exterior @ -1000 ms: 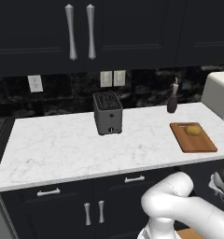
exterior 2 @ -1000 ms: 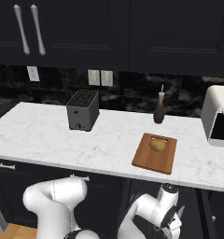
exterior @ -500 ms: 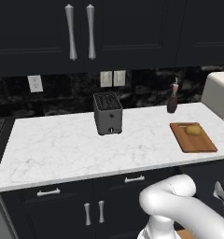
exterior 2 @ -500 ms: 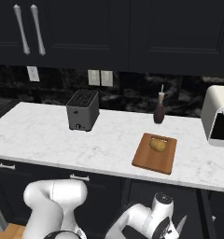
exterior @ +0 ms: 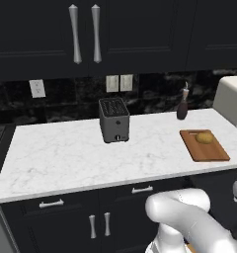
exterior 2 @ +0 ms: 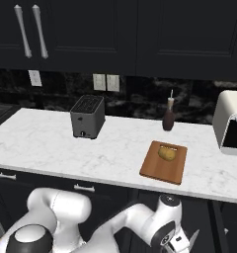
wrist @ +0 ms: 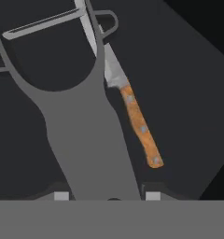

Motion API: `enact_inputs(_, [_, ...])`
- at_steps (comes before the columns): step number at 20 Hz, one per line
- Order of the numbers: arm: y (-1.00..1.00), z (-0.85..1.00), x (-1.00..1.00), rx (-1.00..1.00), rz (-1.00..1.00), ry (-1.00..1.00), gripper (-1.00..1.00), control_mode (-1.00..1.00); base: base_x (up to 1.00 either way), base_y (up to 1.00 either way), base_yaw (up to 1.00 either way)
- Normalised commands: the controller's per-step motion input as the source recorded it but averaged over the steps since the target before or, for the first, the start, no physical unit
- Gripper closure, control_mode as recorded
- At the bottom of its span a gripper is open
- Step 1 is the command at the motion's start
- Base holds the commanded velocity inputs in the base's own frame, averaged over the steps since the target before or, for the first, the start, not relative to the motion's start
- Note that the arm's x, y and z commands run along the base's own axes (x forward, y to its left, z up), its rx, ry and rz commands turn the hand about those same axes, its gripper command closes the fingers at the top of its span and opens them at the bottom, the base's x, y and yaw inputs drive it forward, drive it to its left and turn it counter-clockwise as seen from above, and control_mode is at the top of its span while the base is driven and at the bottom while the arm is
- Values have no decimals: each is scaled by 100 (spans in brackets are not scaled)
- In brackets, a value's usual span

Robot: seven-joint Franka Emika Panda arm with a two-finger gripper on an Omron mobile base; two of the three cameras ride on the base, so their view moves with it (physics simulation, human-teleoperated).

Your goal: Place the appropriate cutting tool for cutting the potato skin on the cutting board.

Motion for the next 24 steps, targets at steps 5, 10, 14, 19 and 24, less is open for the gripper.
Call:
enact_inputs(5, [10, 100, -18, -1, 0, 0, 100, -100, 0, 0, 0])
enact_inputs(10, [7, 100, -24, 0, 0, 0, 100, -100, 0, 0, 0])
enact_inputs(14, [12, 100, -1, 0, 0, 0, 100, -100, 0, 0, 0])
enact_inputs(19, [15, 100, 9, 0, 4, 2, 100, -100, 0, 0, 0])
enact_inputs(24, [20, 100, 41, 0, 7, 3, 100, -100, 0, 0, 0])
